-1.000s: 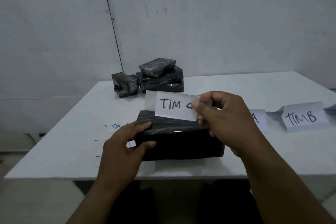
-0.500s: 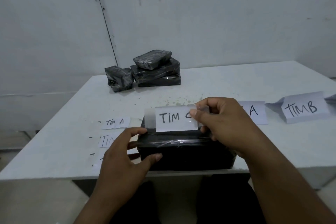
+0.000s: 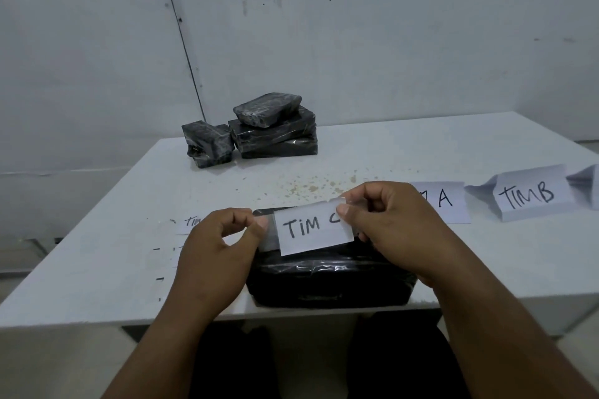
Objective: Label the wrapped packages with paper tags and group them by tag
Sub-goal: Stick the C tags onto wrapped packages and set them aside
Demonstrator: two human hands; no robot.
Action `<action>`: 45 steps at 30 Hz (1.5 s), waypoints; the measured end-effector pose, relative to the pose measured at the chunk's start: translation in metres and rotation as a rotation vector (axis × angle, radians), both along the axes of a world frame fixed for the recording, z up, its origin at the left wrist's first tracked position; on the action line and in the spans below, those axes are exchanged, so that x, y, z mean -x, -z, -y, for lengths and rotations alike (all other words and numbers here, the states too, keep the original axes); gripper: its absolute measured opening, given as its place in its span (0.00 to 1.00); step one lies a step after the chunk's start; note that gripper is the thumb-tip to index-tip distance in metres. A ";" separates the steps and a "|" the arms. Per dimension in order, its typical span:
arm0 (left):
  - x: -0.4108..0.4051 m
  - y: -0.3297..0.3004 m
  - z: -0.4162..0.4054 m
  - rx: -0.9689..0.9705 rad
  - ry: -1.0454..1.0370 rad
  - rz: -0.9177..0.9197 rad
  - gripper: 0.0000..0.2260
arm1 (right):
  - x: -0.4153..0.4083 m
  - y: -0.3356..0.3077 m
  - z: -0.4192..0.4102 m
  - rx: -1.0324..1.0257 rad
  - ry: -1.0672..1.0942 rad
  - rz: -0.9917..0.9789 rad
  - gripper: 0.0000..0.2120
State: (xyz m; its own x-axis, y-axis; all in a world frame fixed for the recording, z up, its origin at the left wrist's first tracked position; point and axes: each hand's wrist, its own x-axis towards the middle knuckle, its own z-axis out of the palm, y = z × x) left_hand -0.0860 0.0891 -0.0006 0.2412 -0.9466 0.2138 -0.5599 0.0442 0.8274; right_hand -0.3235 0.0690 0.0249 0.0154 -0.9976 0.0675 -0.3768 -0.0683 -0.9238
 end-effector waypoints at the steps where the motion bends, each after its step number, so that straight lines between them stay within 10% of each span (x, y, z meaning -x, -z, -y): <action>1: 0.001 0.000 0.002 0.003 0.000 0.006 0.08 | 0.001 0.000 0.000 0.008 0.013 -0.028 0.04; 32: 0.011 0.013 0.022 0.056 0.061 0.108 0.05 | -0.005 0.010 -0.011 0.080 0.227 -0.467 0.05; 36: 0.010 0.016 0.022 0.059 0.071 0.040 0.16 | -0.005 0.015 -0.011 0.140 0.269 -0.444 0.14; 41: 0.011 0.012 0.005 0.317 0.237 0.349 0.18 | -0.015 0.020 -0.021 0.369 0.316 -0.589 0.16; 45: 0.012 0.020 -0.001 0.237 0.460 0.527 0.20 | -0.032 0.021 -0.037 0.304 -0.037 -0.855 0.27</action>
